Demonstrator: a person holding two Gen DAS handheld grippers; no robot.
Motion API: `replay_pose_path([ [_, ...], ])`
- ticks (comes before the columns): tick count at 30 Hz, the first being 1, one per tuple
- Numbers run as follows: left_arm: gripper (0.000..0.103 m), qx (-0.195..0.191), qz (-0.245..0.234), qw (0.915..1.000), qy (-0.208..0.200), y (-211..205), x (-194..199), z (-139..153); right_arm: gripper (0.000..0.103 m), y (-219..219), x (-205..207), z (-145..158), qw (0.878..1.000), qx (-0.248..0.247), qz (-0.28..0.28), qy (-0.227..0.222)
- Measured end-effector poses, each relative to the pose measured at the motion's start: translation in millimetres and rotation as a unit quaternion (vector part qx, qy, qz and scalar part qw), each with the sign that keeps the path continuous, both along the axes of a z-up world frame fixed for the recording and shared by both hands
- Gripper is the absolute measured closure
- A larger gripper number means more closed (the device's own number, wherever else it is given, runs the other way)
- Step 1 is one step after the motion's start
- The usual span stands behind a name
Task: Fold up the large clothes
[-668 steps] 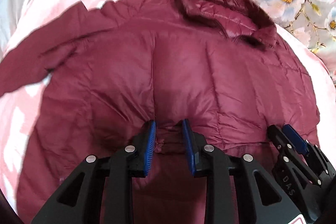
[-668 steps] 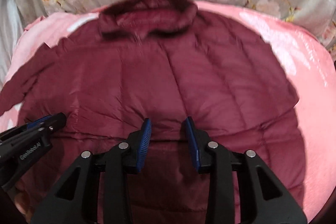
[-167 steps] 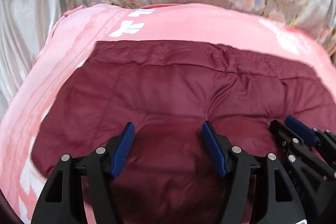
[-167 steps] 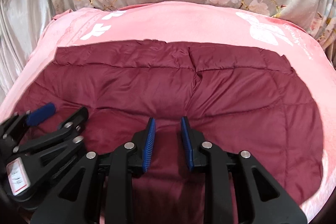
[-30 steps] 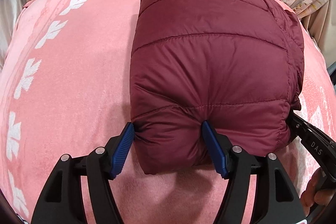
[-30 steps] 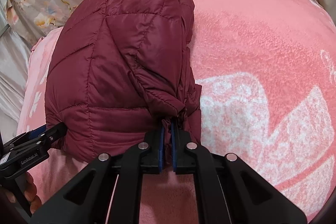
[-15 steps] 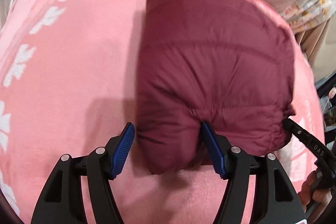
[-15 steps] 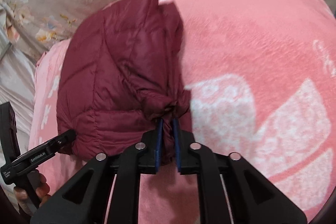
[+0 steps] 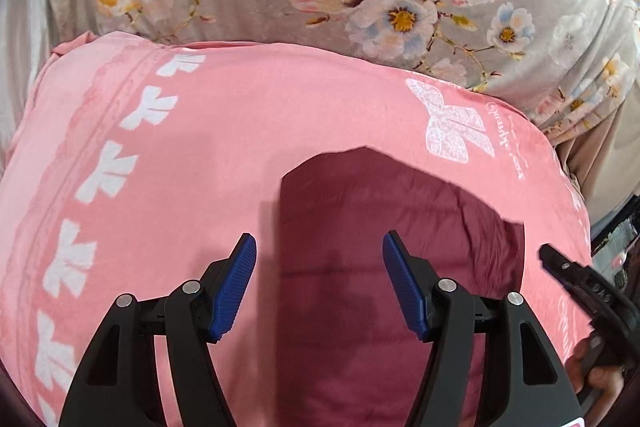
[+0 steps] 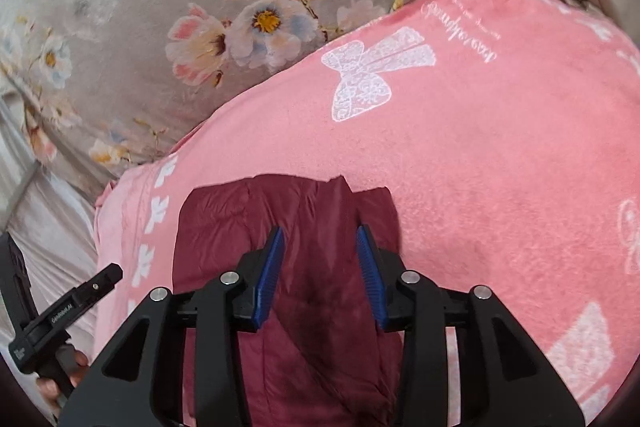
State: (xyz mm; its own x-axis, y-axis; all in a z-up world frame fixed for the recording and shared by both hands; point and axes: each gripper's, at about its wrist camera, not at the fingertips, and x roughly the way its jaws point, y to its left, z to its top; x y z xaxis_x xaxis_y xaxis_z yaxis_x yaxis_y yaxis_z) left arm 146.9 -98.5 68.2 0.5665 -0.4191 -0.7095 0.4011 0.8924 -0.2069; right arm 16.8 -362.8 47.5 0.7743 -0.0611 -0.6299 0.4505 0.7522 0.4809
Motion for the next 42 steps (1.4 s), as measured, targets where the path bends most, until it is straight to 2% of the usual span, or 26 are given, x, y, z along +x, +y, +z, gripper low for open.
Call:
replay_pose_path([
  [5,0.041,0.018,-0.001,0.9998,0.003,-35.1,23.3,-9.7,0.066,-14.5,26.8,-26.6,0.999,0.034,-0.017,0.029],
  [7,0.041,0.026,-0.007,0.9996,0.010,-46.6,29.3,-18.6,0.094,-17.0,30.3,-34.9,0.998,0.052,-0.018,0.027],
  [8,0.041,0.033,-0.007,0.9993,0.014,-52.8,32.2,-24.6,0.095,-19.0,28.6,-37.4,0.997,0.066,-0.025,0.017],
  [10,0.041,0.042,-0.008,0.9989,0.017,-62.6,36.4,-34.7,0.099,-18.6,26.0,-34.4,0.998,0.053,-0.041,0.004],
  [14,0.041,0.073,-0.002,0.9970,0.023,-79.3,45.9,-57.0,0.099,-11.9,37.7,-36.1,0.998,-0.018,-0.051,0.035],
  [17,0.041,0.086,0.003,0.9960,0.023,-86.9,50.3,-72.0,0.099,-9.8,45.8,-51.1,0.997,-0.038,-0.047,0.055],
  [22,0.040,0.106,0.003,0.9943,0.007,-96.5,50.6,-85.5,0.099,-11.9,54.1,-71.2,0.996,-0.039,-0.036,0.072],
  [29,0.037,0.113,0.010,0.9935,-0.004,-105.2,51.9,-96.4,0.099,-10.2,59.8,-89.1,0.996,-0.043,-0.028,0.079],
  [42,0.032,0.119,0.025,0.9919,-0.038,-114.5,48.8,-112.1,0.099,-5.6,63.1,-103.1,0.995,-0.067,-0.024,0.074],
])
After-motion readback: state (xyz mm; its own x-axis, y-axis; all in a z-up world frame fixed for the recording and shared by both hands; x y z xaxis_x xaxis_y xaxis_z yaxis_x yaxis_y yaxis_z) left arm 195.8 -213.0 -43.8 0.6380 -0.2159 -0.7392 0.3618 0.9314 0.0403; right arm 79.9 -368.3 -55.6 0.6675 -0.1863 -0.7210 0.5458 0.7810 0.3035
